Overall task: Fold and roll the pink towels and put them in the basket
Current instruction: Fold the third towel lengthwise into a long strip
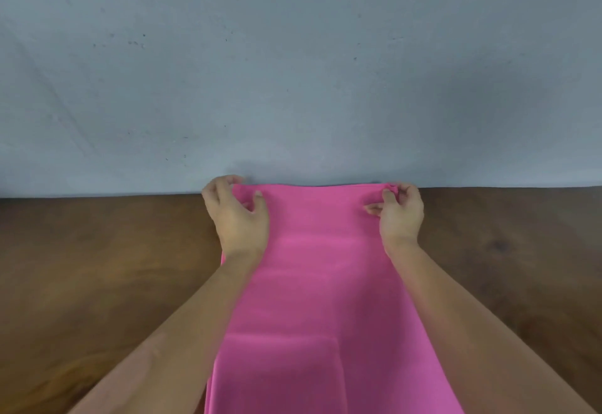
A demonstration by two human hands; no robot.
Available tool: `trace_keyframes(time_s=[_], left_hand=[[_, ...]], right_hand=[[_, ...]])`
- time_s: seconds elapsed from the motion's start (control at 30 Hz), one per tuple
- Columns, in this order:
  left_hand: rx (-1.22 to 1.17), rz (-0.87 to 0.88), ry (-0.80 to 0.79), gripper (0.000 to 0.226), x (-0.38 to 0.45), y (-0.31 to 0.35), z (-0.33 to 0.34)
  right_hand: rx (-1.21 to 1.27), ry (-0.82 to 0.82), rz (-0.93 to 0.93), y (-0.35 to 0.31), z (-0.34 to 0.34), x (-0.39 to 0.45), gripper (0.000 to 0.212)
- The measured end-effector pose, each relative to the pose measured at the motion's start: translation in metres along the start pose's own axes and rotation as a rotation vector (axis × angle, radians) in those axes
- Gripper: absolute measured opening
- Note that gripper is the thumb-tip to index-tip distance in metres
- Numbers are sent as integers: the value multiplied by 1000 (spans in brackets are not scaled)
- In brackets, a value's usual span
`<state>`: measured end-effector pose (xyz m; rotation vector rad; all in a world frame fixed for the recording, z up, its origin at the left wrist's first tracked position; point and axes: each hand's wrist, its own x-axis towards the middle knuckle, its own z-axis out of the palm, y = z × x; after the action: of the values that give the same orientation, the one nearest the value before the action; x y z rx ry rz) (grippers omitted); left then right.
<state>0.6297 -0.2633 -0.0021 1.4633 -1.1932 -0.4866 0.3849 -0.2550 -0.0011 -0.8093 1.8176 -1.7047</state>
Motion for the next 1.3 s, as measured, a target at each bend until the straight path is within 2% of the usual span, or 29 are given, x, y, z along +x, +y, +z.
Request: trace_keyframes(time_s=[0.07, 0.17, 0.3, 0.47, 0.57, 0.7, 0.8, 0.9, 0.97, 1.07, 1.13, 1.3], left_hand=[[74, 87, -62, 39, -5, 2, 3], [160, 129, -140, 36, -7, 5, 2], [251, 260, -267, 18, -5, 2, 2], [360, 481, -408, 21, -9, 0, 7], [411, 682, -522, 30, -14, 0, 11], [465, 894, -674, 34, -20, 7, 16], [484, 1135, -784, 27, -22, 13, 19], [484, 1270, -959, 52, -33, 26, 25], [454, 1278, -1071, 55, -51, 41, 27], [362, 1251, -1240, 34, -90, 68, 28], [336, 1255, -1343, 34, -119, 84, 28], [484, 1317, -1484, 74, -180, 123, 27]], right_hand=[[9, 6, -23, -1, 1, 0, 25], [-31, -55, -69, -4, -3, -6, 40], [-363, -118, -211, -3, -24, -39, 44], [-741, -293, -465, 13, -76, -104, 46], [-915, -347, -470, 19, -113, -143, 49], [-1021, -343, -429, 19, -159, -194, 52], [-1070, -326, -408, 18, -188, -229, 57], [-1103, -289, -388, 20, -212, -260, 58], [-1109, -249, -366, 21, -226, -278, 55], [-1084, -113, -315, 21, -247, -303, 52], [-1102, 0, -284, 21, -259, -318, 49], [-1142, 139, -183, 22, -290, -353, 35]])
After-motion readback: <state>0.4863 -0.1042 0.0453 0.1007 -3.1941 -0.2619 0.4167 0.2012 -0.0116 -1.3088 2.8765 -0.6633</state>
